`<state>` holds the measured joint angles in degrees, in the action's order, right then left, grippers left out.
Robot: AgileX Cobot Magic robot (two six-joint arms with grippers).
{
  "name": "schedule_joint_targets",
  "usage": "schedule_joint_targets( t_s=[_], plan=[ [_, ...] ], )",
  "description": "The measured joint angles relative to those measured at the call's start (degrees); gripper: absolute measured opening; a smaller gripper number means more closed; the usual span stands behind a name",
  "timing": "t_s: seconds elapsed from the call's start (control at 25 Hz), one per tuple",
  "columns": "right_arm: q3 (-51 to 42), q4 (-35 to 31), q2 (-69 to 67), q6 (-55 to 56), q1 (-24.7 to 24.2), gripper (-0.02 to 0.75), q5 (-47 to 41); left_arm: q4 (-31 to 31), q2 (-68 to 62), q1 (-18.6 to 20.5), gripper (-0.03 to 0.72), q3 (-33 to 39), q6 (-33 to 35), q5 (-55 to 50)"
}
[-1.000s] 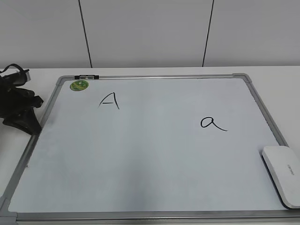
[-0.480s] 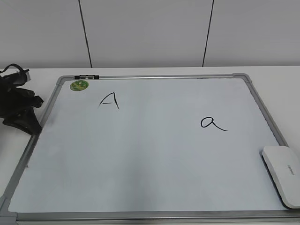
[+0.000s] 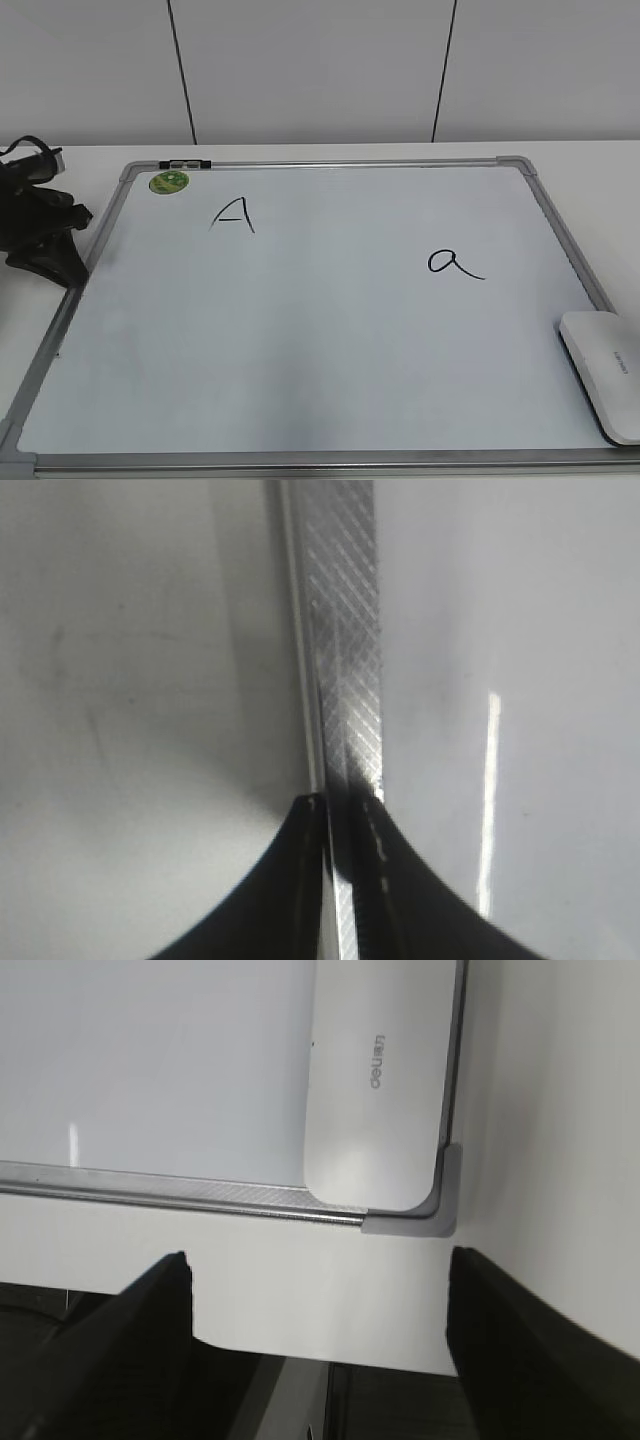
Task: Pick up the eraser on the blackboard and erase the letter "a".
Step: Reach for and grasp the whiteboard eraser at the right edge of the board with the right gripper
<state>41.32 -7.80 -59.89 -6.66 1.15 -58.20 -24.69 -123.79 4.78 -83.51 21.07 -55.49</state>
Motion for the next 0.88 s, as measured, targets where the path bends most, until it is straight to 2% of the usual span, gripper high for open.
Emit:
schedule_joint_targets(
  t_s=[0.36,0.88],
  plan=[
    [3.1,1.0,-15.5,0.0,0.0,0.601,6.1,0.0,0.0,0.0,0.036,0.0,0.0,-0.1],
    [3.2,2.9,-27.4,0.0,0.0,0.630,15.6,0.0,0.0,0.0,0.036,0.0,0.0,-0.1]
  ],
)
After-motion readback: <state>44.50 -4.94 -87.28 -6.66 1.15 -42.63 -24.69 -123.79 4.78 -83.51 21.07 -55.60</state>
